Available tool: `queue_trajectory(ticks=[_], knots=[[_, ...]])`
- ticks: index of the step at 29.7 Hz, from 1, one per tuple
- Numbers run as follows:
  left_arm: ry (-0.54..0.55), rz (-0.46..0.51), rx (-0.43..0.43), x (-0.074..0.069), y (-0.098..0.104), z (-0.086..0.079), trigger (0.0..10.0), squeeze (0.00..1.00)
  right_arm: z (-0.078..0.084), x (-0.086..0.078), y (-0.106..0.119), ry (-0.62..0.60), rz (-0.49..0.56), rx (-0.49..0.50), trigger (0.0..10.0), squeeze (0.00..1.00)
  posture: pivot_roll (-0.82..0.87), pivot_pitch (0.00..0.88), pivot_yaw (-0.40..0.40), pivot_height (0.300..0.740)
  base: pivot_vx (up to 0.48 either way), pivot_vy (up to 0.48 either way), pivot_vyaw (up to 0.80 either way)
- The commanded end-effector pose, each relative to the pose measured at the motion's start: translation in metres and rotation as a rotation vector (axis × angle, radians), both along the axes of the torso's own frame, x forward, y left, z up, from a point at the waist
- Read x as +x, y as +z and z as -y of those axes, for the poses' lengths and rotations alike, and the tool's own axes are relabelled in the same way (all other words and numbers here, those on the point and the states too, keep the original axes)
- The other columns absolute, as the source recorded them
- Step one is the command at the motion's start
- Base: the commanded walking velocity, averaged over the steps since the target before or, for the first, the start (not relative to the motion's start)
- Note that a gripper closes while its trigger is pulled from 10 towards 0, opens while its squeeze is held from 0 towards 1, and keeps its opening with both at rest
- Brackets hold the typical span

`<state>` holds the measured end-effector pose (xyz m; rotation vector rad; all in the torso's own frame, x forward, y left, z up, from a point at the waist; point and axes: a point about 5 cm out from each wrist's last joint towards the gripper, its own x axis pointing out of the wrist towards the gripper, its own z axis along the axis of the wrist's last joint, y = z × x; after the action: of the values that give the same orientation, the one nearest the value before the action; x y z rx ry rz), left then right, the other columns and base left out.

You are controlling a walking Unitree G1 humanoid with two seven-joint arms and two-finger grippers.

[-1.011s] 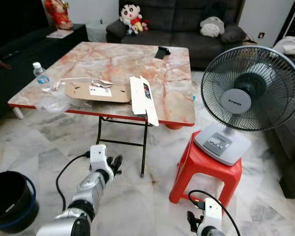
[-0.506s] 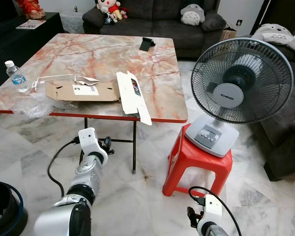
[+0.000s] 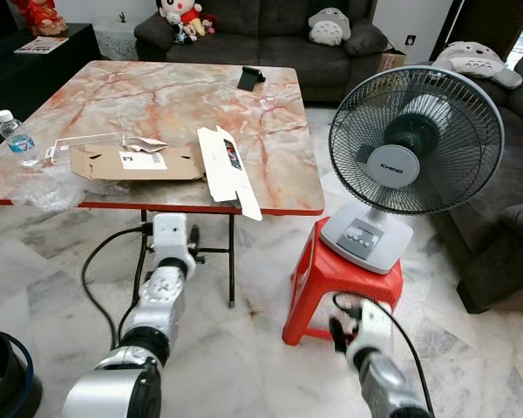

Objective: Picking trash to rubbish bin

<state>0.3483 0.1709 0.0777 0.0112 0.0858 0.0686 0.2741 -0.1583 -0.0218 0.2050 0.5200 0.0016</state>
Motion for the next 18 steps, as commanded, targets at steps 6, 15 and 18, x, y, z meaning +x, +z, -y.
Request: queue_trajectory(ticks=[6,15,18], knots=[[0.073,0.057,0.016,-0.007,0.001,-0.012,10.0,0.00,-0.010,0.038,0.046,0.042,0.263,-0.002,10.0,0.00,0.03,0.019,-0.049,0.740,0.000,0.000,0.00],[0.042,0.112,0.047,-0.009,0.005,-0.003,10.0,0.00,-0.029,0.067,0.095,0.068,0.509,0.032,10.0,0.00,0.02,0.011,-0.051,0.740,0.000,0.000,0.00],[0.040,0.111,0.054,-0.009,0.004,-0.002,10.0,0.00,-0.032,0.071,0.105,0.054,0.558,0.068,10.0,0.00,0.03,0.012,-0.055,0.740,0.000,0.000,0.00]])
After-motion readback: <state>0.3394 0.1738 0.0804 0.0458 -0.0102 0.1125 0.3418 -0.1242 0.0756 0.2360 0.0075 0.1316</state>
